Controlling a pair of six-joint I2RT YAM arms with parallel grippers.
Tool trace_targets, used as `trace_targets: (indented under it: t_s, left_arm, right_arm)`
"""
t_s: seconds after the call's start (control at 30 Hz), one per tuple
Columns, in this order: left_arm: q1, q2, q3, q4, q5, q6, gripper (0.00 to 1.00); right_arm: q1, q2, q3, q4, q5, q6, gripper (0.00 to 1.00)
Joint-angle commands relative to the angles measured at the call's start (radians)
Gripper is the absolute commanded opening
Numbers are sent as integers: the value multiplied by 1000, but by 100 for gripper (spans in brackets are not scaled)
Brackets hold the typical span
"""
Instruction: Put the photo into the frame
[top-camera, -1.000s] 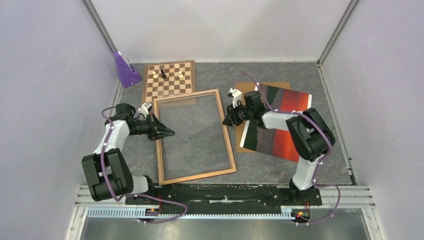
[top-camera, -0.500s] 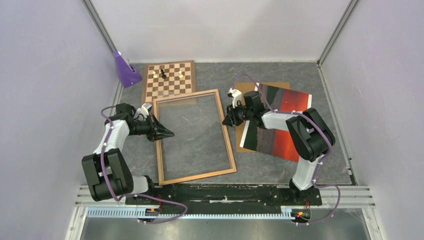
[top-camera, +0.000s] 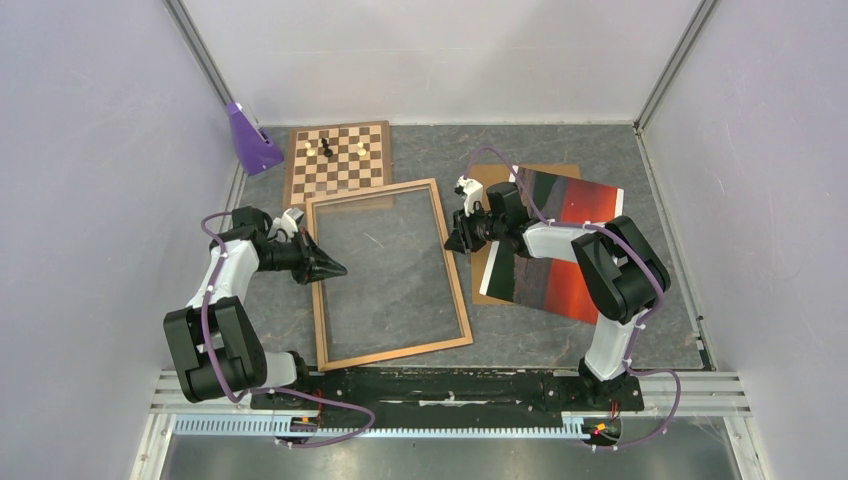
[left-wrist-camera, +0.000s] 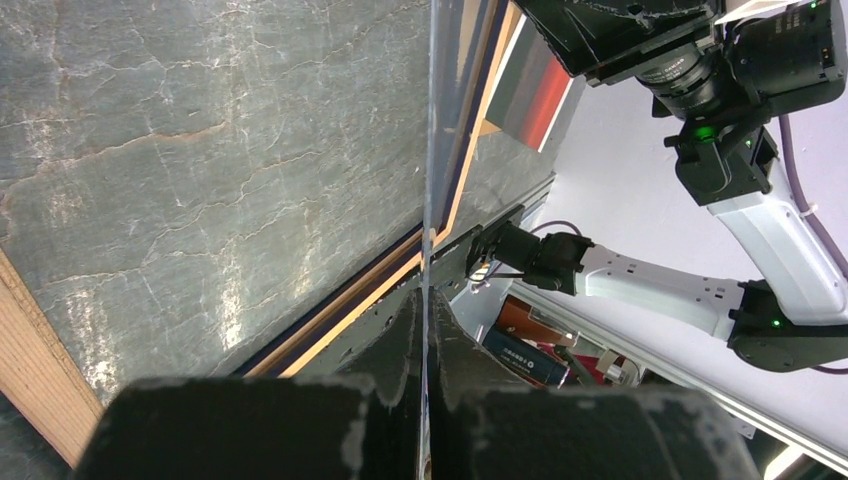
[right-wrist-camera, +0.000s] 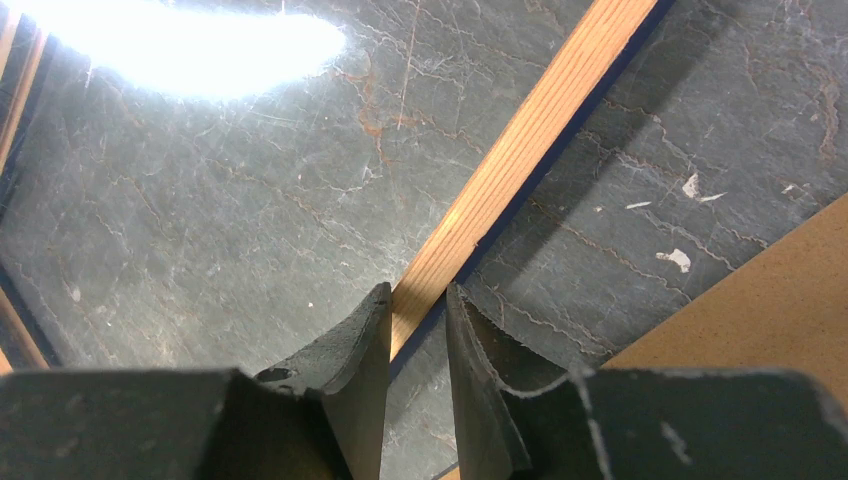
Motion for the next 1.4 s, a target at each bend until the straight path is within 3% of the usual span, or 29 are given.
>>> trace_targets:
  t_s: [0.0,1.37]
  left_arm:
    - [-7,-16,-7,12,-5,16,2]
    - [-16,43,17,31,-52,-4,2]
  right_arm:
    - [27,-35,-9,21,-29,-16,28]
    - [42,-72,-30,20,21,-46,27]
